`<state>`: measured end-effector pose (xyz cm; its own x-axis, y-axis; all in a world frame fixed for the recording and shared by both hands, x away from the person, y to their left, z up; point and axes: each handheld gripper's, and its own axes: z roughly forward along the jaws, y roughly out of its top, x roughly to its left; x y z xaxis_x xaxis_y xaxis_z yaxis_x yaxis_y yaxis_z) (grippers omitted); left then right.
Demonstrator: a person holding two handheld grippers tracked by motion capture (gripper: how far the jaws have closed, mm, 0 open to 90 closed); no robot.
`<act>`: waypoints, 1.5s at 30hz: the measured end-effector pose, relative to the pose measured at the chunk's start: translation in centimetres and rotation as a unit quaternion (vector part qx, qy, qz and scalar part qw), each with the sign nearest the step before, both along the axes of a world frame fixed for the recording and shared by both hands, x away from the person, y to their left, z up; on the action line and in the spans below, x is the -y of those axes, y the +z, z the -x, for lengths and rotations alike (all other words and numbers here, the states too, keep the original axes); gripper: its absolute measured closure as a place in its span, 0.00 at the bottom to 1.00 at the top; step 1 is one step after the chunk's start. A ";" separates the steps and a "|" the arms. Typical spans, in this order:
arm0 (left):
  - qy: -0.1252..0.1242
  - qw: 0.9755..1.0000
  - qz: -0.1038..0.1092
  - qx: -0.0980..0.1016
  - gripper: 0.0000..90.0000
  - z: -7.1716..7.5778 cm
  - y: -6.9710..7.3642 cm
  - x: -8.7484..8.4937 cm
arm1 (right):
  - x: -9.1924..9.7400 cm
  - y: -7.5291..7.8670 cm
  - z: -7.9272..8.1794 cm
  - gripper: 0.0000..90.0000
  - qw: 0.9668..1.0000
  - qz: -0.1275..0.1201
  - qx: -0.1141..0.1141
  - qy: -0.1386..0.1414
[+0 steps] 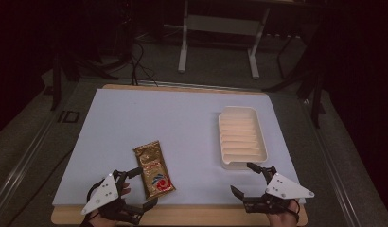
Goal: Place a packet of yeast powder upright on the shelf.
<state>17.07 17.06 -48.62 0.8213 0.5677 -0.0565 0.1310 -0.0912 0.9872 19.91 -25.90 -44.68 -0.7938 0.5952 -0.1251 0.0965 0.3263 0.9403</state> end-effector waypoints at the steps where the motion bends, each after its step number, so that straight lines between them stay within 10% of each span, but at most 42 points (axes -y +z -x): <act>1: 0.000 1.000 -0.002 0.002 0.04 0.0 0.0 0.0 | 0.0 0.1 0.0 0.16 1.000 0.000 -0.005 0.000; 13: -0.040 0.999 -0.006 0.004 0.04 0.4 0.5 0.7 | -0.4 0.8 0.4 0.14 0.999 0.010 -0.033 0.020; 25: -0.083 0.995 -0.031 -0.043 0.05 0.3 3.1 1.7 | -1.2 1.5 0.9 0.11 0.998 -0.001 -0.032 0.050; 45: 0.003 0.998 -0.058 -0.035 0.05 -3.5 6.6 -1.4 | -2.0 1.7 1.2 0.11 0.998 0.005 -0.030 0.051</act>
<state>20.53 18.41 -41.97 0.8140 0.5790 -0.0461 0.1994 -0.2041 0.9584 18.73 -23.86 -43.00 -0.8565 0.5098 -0.0807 0.1182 0.3460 0.9308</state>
